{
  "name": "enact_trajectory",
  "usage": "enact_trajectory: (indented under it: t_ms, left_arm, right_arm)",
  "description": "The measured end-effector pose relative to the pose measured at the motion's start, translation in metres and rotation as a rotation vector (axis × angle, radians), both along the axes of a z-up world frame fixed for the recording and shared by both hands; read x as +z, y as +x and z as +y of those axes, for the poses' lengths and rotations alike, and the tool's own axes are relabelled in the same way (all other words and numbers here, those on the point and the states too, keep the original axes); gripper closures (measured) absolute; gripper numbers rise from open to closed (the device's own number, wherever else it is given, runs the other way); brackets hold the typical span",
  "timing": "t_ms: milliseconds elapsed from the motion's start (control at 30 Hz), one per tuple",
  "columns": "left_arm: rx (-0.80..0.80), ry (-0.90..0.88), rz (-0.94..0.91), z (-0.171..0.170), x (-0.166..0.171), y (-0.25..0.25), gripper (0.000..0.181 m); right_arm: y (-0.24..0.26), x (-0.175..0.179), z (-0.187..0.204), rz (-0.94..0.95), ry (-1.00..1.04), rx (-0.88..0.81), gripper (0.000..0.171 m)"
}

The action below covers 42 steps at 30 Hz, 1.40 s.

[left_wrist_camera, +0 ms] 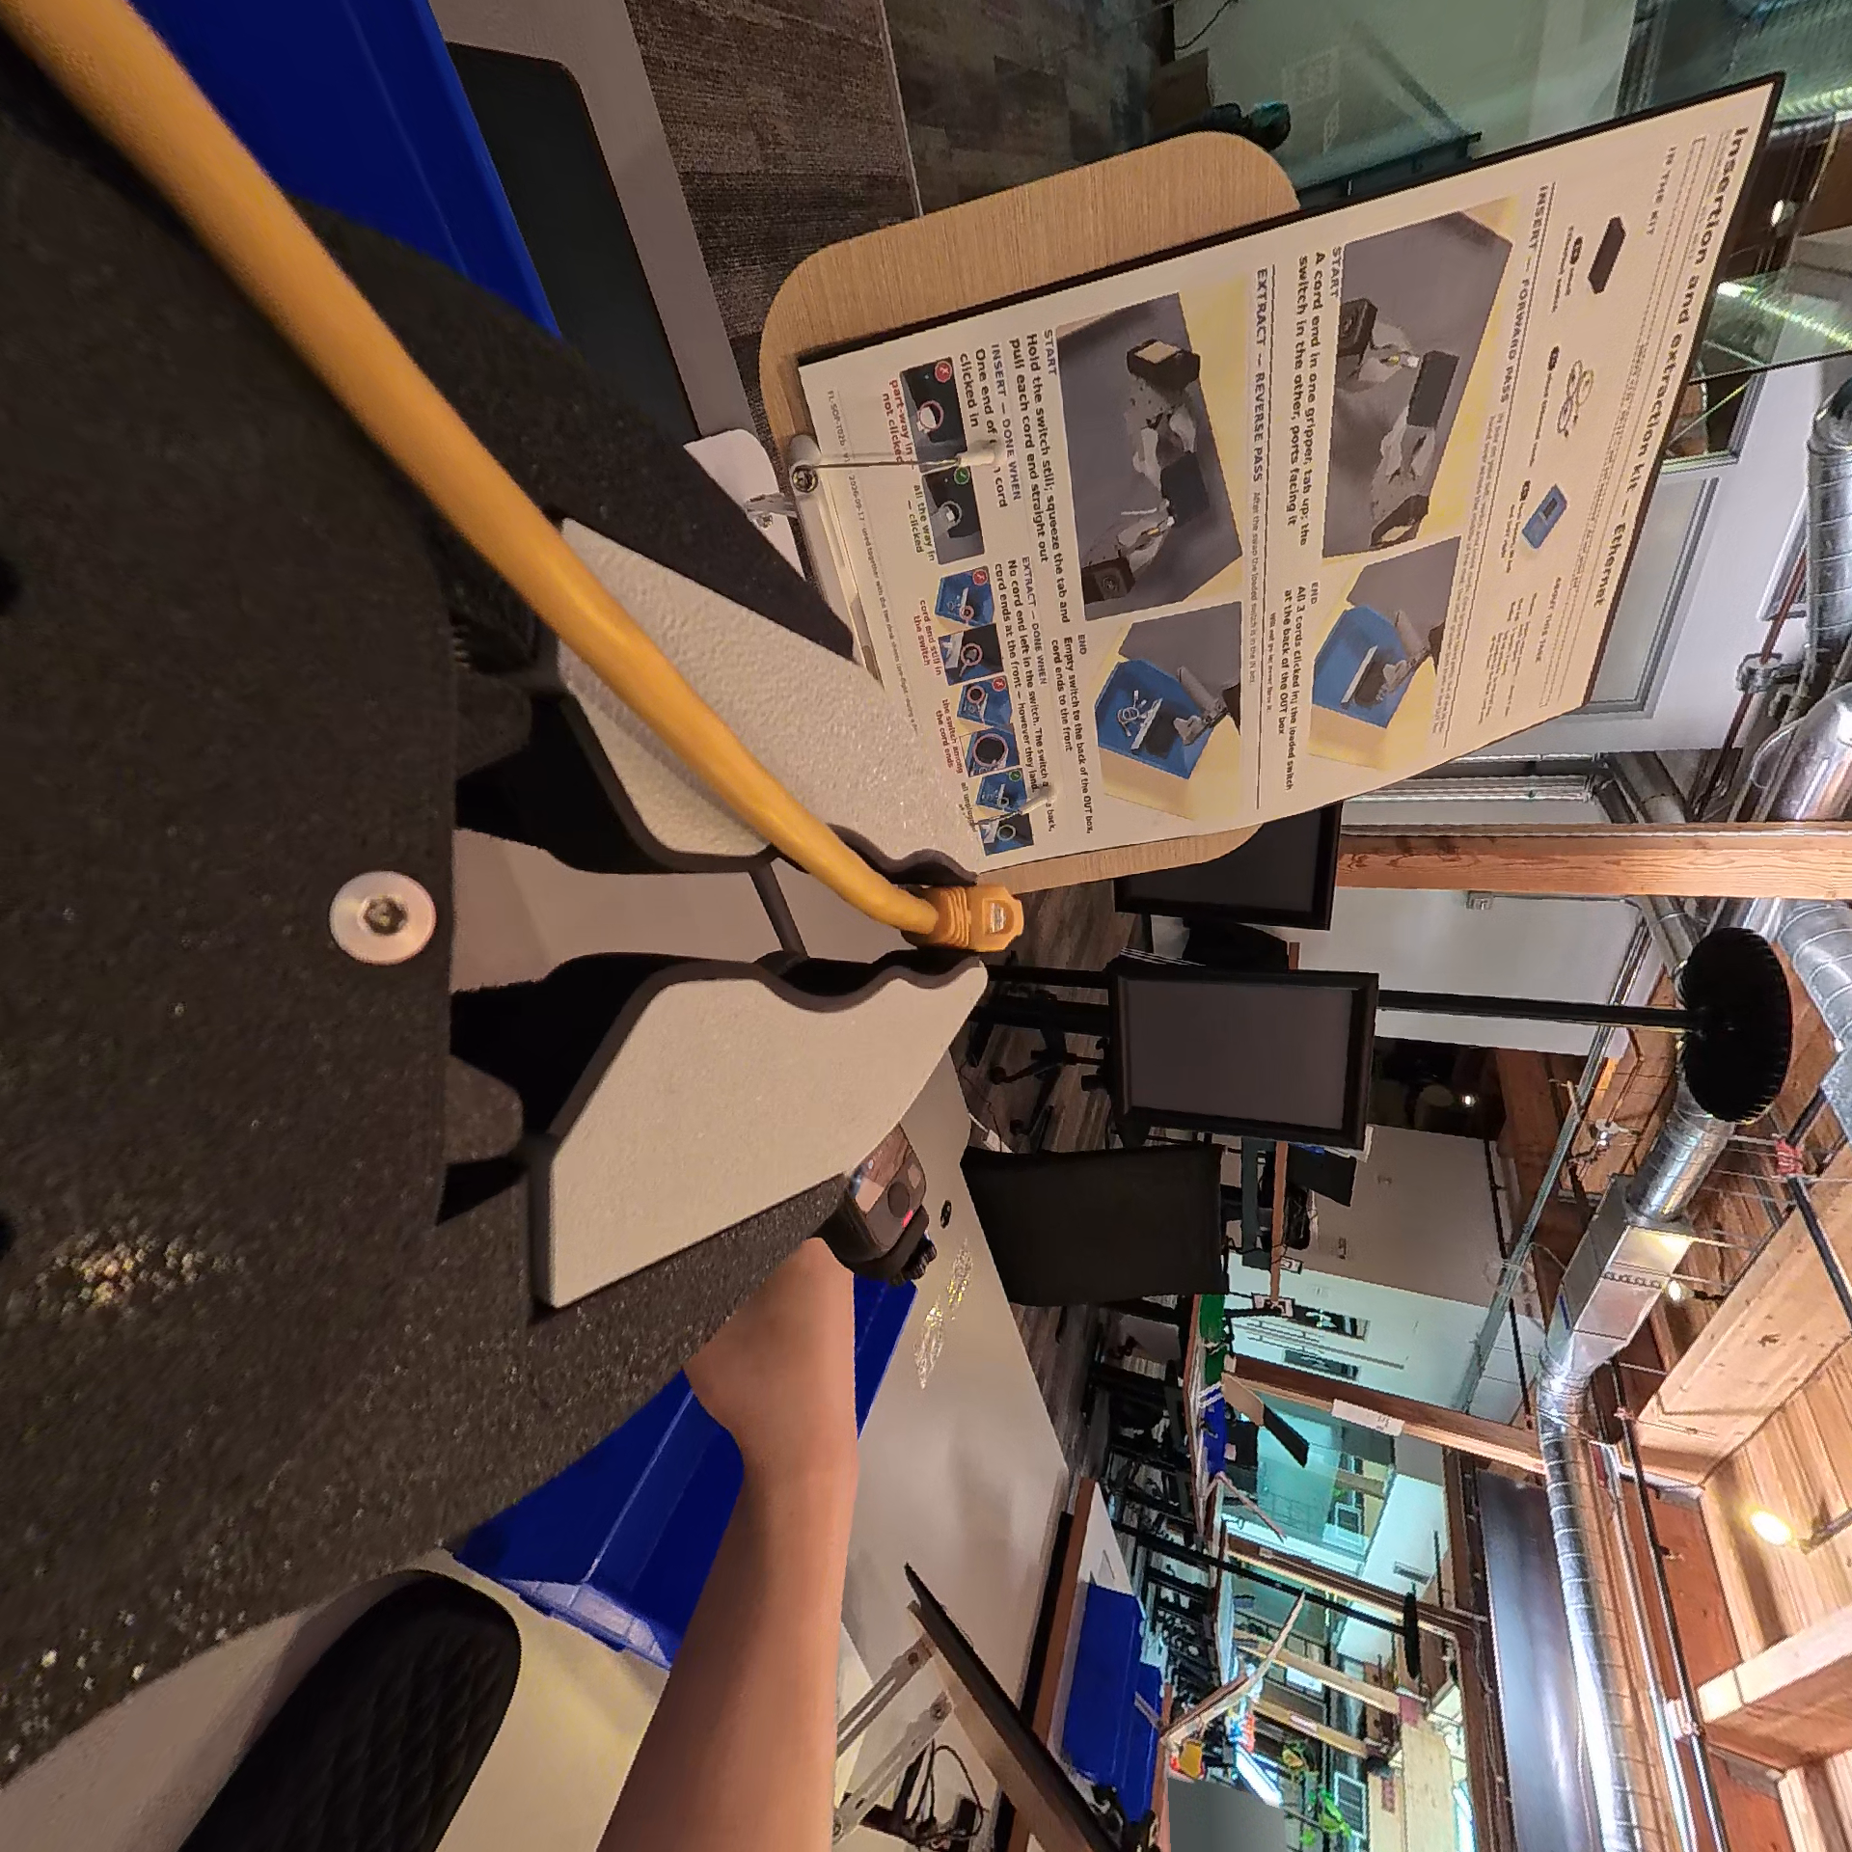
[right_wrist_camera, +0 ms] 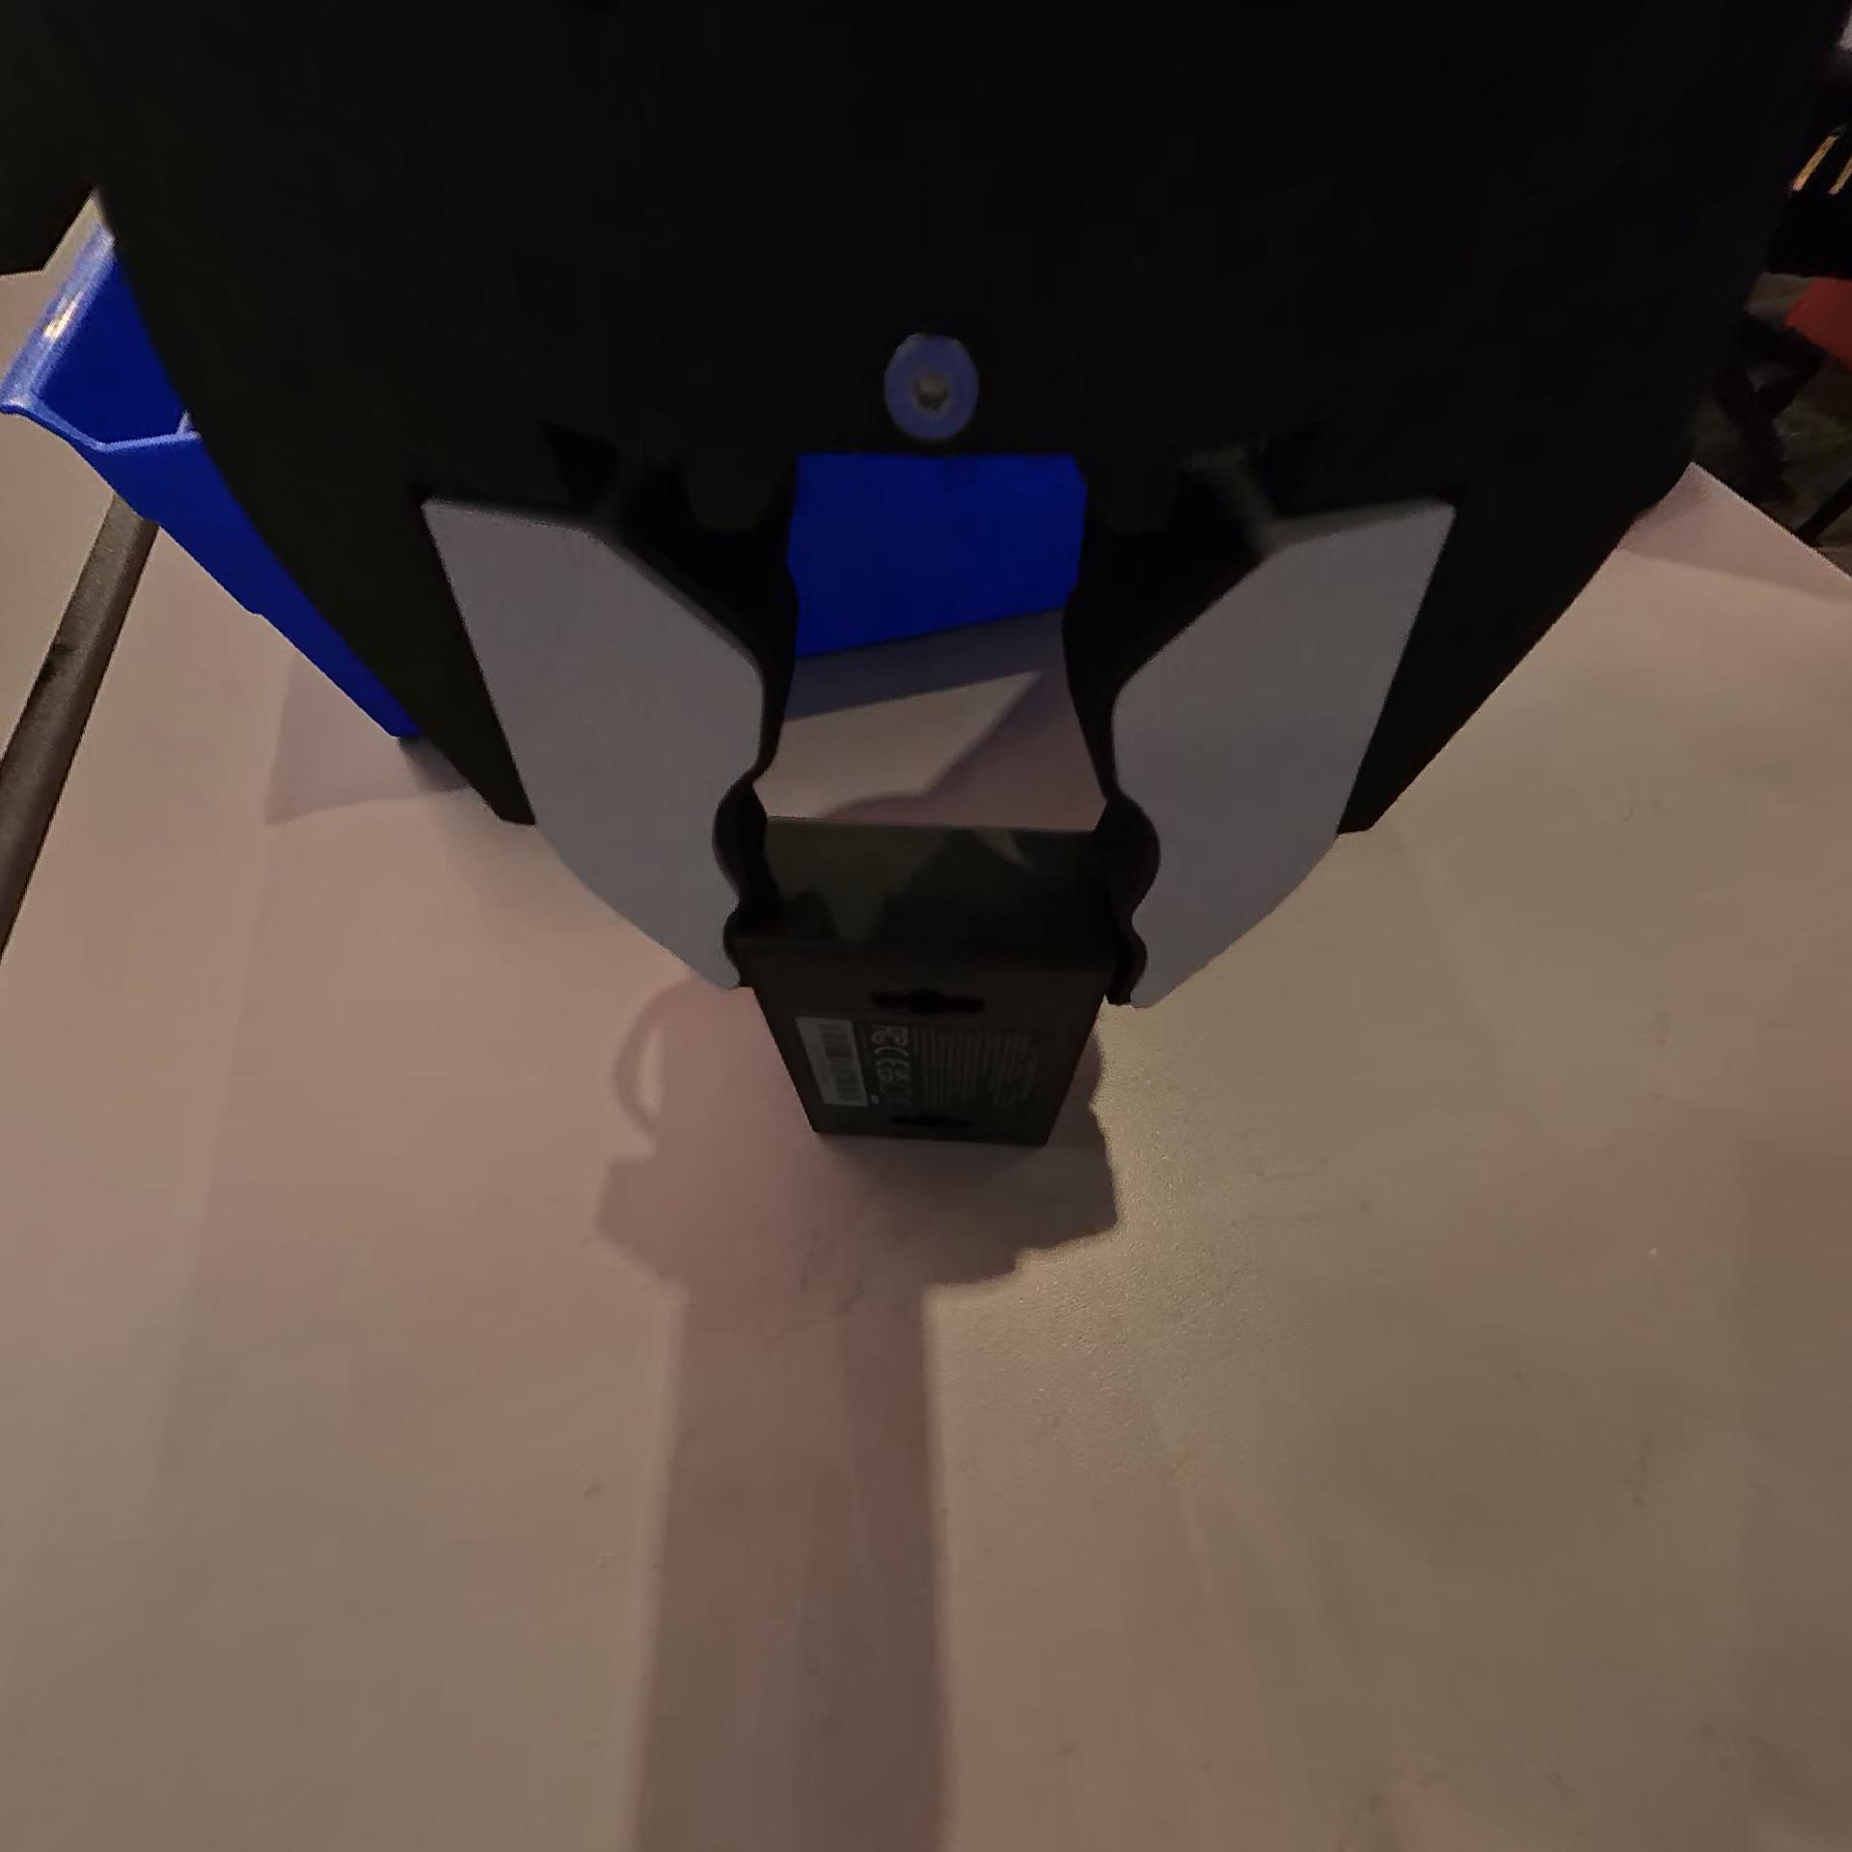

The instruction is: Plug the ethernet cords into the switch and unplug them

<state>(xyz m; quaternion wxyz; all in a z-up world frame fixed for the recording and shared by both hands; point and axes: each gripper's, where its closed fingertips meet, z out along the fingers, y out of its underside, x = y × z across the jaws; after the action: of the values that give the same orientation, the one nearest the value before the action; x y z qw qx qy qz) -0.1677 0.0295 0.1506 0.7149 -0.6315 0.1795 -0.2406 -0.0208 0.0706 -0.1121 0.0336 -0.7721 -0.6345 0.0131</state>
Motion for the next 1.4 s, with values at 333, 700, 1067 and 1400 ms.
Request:
enact_trajectory:
  t_ms: [333, 700, 1067, 1400]
  left_arm:
    - [-0.002, 0.001, -0.003, -0.001, 0.001, 0.000, 0.169]
    - [-0.005, -0.002, -0.003, 0.000, 0.000, 0.000, 0.170]
    - [-0.004, -0.016, 0.005, 0.002, -0.003, 0.000, 0.169]
    - [-0.040, -0.105, 0.017, 0.017, -0.029, 0.020, 0.169]
  right_arm:
    - [-0.003, -0.001, 0.002, 0.001, 0.012, 0.004, 0.107]
    - [0.000, -0.003, 0.003, -0.024, 0.004, -0.025, 0.105]
    - [-0.009, 0.039, 0.015, 0.260, 0.138, -0.075, 0.106]
    - [-0.002, 0.153, 0.032, 1.301, 0.084, -0.418, 0.107]
